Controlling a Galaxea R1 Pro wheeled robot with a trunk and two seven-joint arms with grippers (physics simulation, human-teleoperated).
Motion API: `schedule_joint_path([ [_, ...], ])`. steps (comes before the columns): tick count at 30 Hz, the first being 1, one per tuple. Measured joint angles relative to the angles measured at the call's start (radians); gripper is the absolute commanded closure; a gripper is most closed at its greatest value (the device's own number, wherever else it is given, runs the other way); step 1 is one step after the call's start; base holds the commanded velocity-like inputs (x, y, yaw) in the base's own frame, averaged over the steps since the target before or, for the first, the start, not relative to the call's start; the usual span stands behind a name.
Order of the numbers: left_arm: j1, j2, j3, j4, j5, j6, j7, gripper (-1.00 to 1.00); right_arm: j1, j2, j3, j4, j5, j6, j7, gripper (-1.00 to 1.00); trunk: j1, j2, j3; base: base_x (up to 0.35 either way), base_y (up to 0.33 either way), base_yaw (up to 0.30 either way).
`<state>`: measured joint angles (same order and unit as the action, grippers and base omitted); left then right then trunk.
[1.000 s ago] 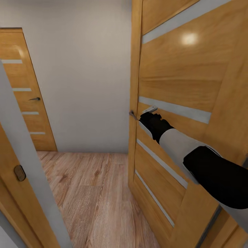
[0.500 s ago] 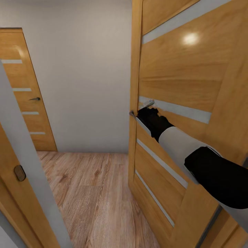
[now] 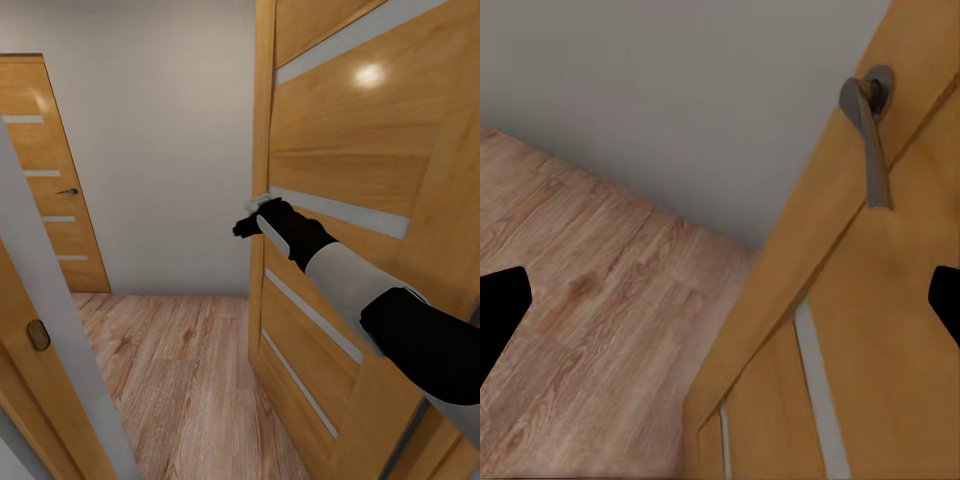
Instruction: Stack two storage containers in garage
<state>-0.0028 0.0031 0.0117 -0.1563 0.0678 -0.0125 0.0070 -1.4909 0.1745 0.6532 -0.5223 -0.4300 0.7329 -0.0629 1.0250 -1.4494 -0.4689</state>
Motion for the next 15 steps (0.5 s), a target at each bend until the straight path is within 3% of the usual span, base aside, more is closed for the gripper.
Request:
schedule_joint_path([
  [6, 0.000, 0.000, 0.000, 0.000, 0.000, 0.000, 0.001, -1.00, 0.001, 0.000, 0.000, -0.001, -0.017, 0.000, 0.062, -1.00, 0.000, 0.000, 0.000, 0.000, 0.000, 0.000],
  [15, 0.000, 0.000, 0.000, 0.000, 0.000, 0.000, 0.001, -1.00, 0.001, 0.000, 0.000, 0.001, -0.019, 0.002, 0.067, -1.00, 0.000, 0.000, 0.000, 0.000, 0.000, 0.000],
])
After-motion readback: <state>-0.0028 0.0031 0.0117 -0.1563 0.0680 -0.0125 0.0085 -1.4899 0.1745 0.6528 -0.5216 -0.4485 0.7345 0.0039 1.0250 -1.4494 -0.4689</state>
